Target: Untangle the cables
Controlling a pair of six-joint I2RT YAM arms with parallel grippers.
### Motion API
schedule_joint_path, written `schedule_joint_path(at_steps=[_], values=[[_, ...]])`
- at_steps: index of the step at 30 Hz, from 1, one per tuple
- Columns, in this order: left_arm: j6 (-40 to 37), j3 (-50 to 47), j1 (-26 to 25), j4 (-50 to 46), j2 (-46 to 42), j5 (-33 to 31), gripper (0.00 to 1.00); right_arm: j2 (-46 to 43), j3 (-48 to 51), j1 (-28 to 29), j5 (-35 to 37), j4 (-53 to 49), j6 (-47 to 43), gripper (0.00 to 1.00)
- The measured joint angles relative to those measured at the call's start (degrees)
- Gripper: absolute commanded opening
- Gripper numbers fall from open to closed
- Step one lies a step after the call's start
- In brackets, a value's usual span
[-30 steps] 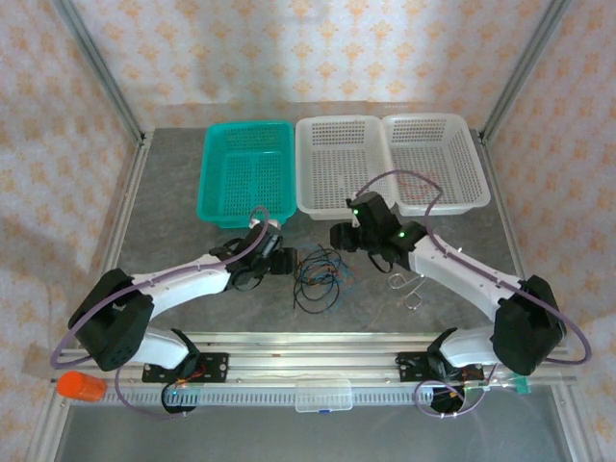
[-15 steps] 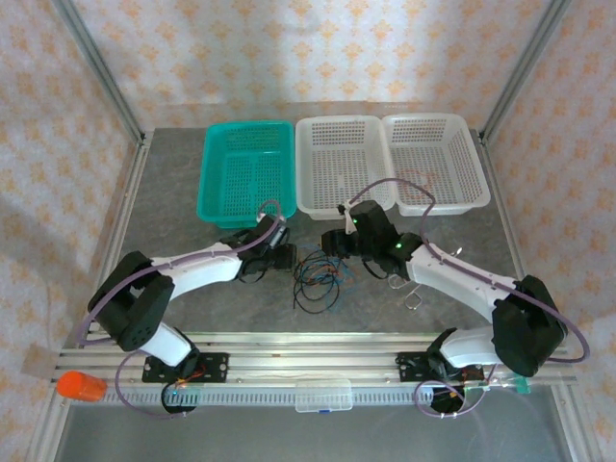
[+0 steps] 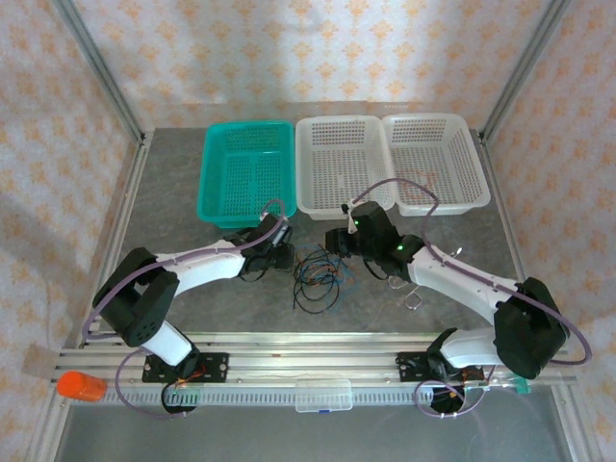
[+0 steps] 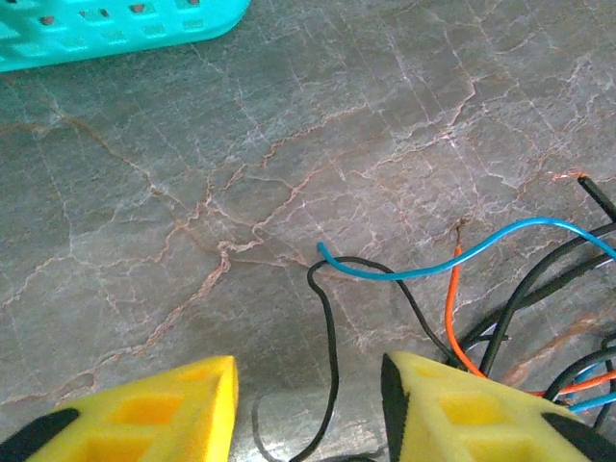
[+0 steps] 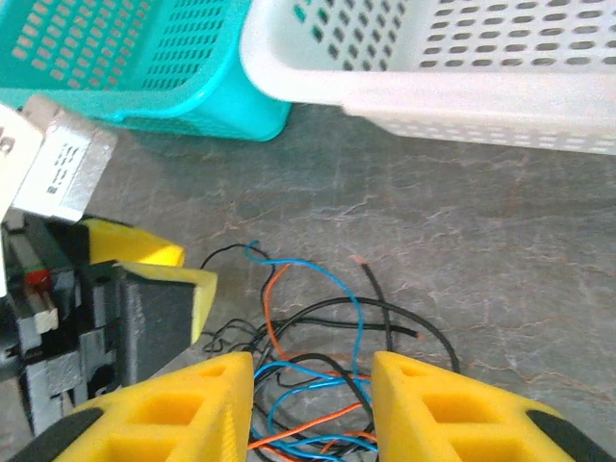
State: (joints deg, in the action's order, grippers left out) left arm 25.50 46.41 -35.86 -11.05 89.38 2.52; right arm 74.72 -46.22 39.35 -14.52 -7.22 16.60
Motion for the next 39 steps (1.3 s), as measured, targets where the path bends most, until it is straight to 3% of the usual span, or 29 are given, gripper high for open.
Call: schedule_joint_path(at_steps=[4,11,18,20,24,27,30,33,39], values=[[0.0,-0.5,0.0,0.0,0.0,-0.1,0.2,0.0,-0.1,0.0,2.5,0.0,0.7,0.35],[-1.0,-1.7,0.0,-0.1,-4.5,-1.2,0.0,0.0,-0.2,0.0,8.2,0.5,5.0,0.33],[-1.9,-3.3,0.0,0.1,-15.8,-3.1,0.0,-0.5,-0.2,0.0,13.6,3.1,9.1,0.3],[-2.1,-3.3,0.0,0.1,-18.8,-3.5,0.0,-0.5,-0.2,0.0,16.0,3.1,10.6,0.38],[-3.4,-3.0,0.0,0.1,-22.6,-3.0,0.0,-2.0,1.0,0.0,17.6,6.6,10.6,0.77],[-4.3,-1.6,0.0,0.1,-23.8,-1.5,0.0,-5.0,3.7,0.0,17.6,11.9,8.7,0.97],[-4.7,1.2,0.0,0.1,-23.9,0.2,0.0,-6.0,4.2,0.0,17.1,15.8,5.5,0.99],[-4.6,4.0,0.0,0.1,-24.0,1.7,0.0,-6.0,4.3,0.0,13.9,17.4,1.4,0.84],[-4.6,8.0,0.0,0.3,-24.0,3.8,0.0,-7.3,7.2,0.0,-2.5,22.0,-8.8,0.87]])
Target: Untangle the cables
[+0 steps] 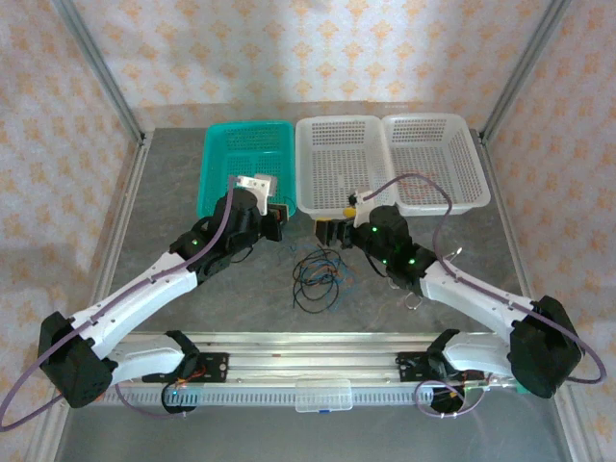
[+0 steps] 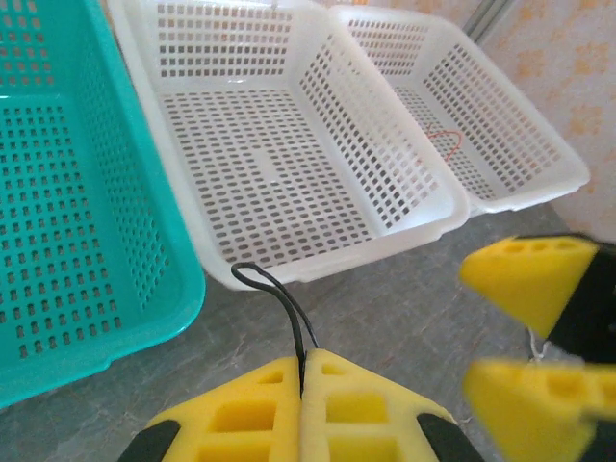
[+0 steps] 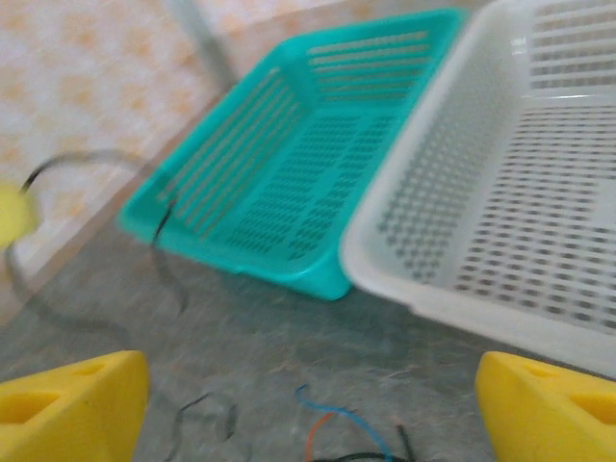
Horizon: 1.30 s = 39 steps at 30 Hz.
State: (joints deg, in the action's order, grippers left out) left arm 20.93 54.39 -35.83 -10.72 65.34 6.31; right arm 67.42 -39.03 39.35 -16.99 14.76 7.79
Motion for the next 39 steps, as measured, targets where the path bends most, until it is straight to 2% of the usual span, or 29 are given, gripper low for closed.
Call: schedule_joint_path(at_steps=[4,8,17,23,27,32,39], values=[[0.3,1.7,0.7,0.1,0.0,0.9,0.0,0.0,0.5,0.0,-8.6,2.1,-3.3,0.82],[1.6,2.2,1.6,0.9,-0.4,1.6,0.0,2.4,0.5,0.1,-13.0,5.8,-5.2,0.75],[3.6,5.3,4.3,1.6,-1.2,3.9,0.0,11.8,0.4,0.1,-14.6,19.1,-1.8,0.65],[4.7,6.9,5.2,2.0,-2.0,4.9,0.0,14.3,0.3,0.2,-16.2,30.0,5.0,0.64],[5.4,7.1,5.2,2.3,-2.3,5.3,0.0,16.0,-1.8,0.8,-17.0,33.2,7.9,0.64],[6.5,7.7,6.3,2.7,-2.4,5.8,0.0,18.8,-6.2,1.5,-15.8,33.7,9.7,0.43],[7.8,9.4,7.8,3.2,-3.0,5.7,0.0,19.9,-6.7,1.5,-12.4,32.9,11.6,0.17]])
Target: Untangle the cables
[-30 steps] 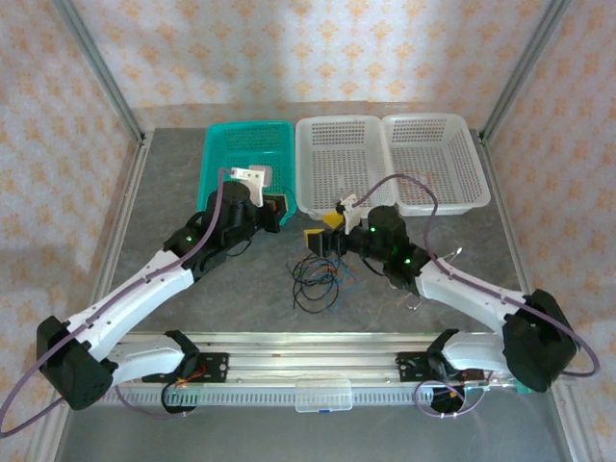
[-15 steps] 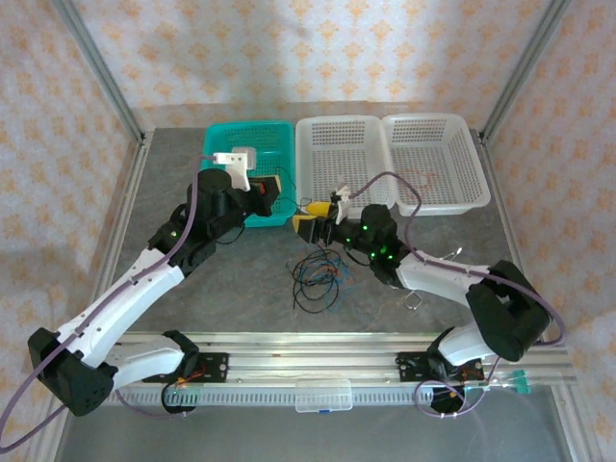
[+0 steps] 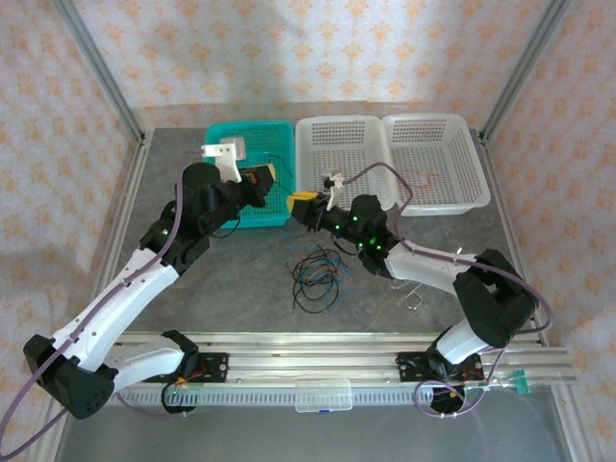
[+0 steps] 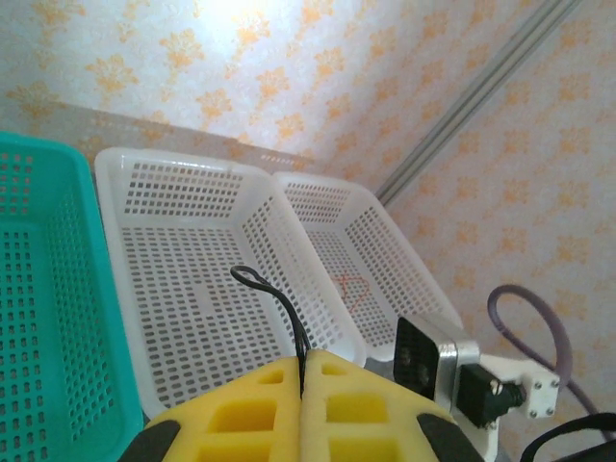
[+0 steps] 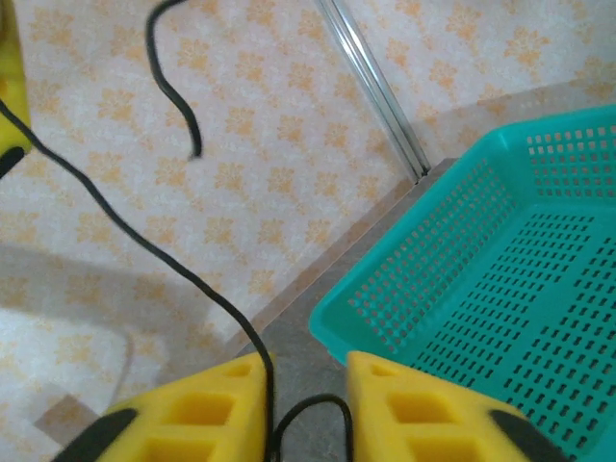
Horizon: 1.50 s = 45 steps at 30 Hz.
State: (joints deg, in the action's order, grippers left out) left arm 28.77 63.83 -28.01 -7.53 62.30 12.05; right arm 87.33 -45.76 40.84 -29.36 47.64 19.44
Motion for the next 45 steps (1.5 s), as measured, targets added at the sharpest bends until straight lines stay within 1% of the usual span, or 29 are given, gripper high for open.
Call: schedule_joint_path(at_steps=[2,3,12,17,19,22,26,30,31,34,35,41,43,45], values=[[0.5,0.0,0.9,0.1,-0.2,0.2,0.0,0.0,0.0,0.0,0.9,0.0,0.1,0.07],[0.9,0.0,1.3,0.0,-0.3,0.4,0.0,0.0,0.0,0.0,1.5,0.0,0.1,0.0],[1.9,0.0,4.0,0.0,-0.5,2.3,0.0,-0.1,-0.9,0.4,4.0,-1.0,0.2,0.0],[2.6,0.2,6.4,0.4,-2.1,2.5,0.0,-0.1,-2.6,0.3,10.1,-7.1,-0.6,0.0],[2.7,0.8,7.3,0.9,-2.8,2.6,0.0,-0.1,-2.6,0.2,11.5,-10.0,-1.1,0.0],[2.8,1.9,7.5,2.8,-3.1,4.8,0.0,-0.1,-2.6,0.1,11.2,-11.0,-1.6,0.02],[3.8,1.9,7.5,5.7,-2.7,9.0,0.0,-0.3,-3.3,0.1,8.8,-10.5,-1.4,0.02],[4.2,1.9,7.5,6.1,-2.5,10.0,0.01,-0.5,-6.1,0.1,7.6,-10.4,-1.5,0.0],[3.9,2.0,7.5,5.9,-2.5,9.9,0.08,-0.7,-7.3,0.1,7.4,-10.7,-1.9,0.0],[1.7,2.9,7.5,3.8,-2.2,9.4,0.36,-1.9,-10.0,0.1,6.4,-12.8,-4.5,0.0],[0.8,3.5,7.5,3.1,-1.9,9.0,0.43,-2.4,-11.1,0.1,6.1,-14.3,-5.8,0.0],[-6.6,7.0,7.5,-1.8,-0.1,8.6,0.59,-3.5,-20.7,0.1,4.0,-28.9,-16.8,0.0],[-9.3,7.1,7.5,-2.5,-0.2,9.1,0.65,-3.9,-23.6,0.1,4.0,-34.6,-20.4,0.0],[-11.9,7.1,7.5,-2.7,-0.2,10.4,0.69,-4.1,-26.3,0.1,4.1,-39.4,-23.4,0.0]])
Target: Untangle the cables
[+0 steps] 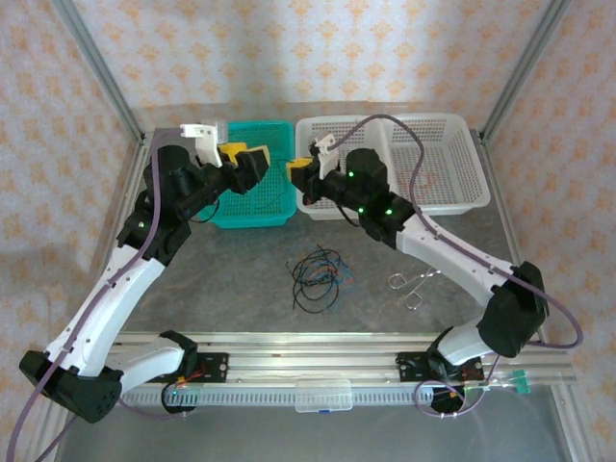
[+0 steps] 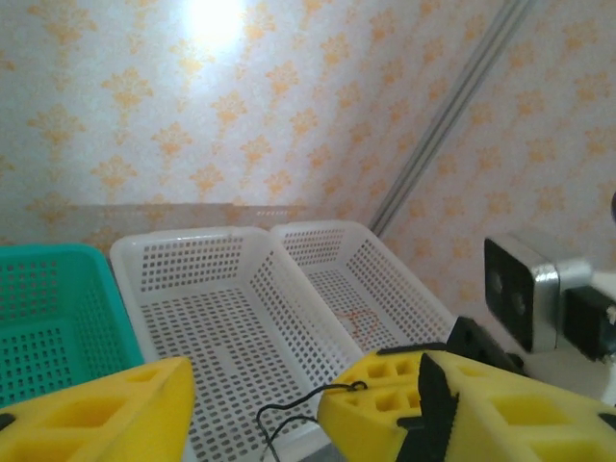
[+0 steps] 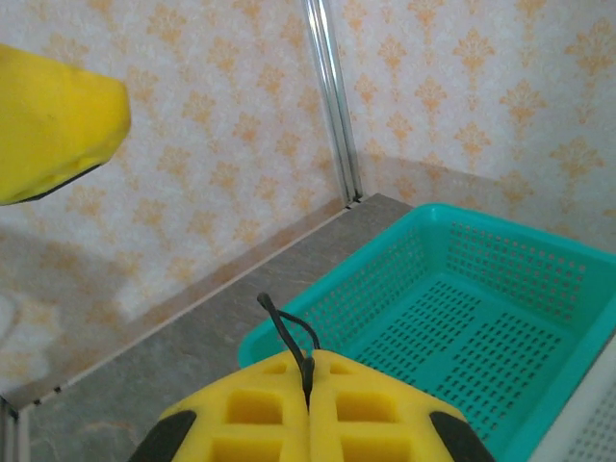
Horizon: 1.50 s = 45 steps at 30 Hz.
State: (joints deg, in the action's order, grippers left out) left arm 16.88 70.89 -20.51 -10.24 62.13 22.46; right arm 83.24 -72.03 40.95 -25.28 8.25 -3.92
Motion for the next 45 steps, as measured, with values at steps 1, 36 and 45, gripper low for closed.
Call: schedule_joint_path(at_steps=[1,36,45], values=[[-1.5,0.0,0.0,-0.1,0.0,1.1,0.72,-0.1,-1.3,0.0,0.0,-2.4,-1.6,0.0],[-10.6,4.7,0.0,-7.2,10.5,24.9,0.14,-3.0,-9.6,-4.5,-15.1,-22.4,-11.4,0.0],[-9.7,4.7,-0.4,-6.8,10.2,20.9,0.0,-3.0,-9.6,-4.3,-14.7,-22.3,-11.2,0.12]])
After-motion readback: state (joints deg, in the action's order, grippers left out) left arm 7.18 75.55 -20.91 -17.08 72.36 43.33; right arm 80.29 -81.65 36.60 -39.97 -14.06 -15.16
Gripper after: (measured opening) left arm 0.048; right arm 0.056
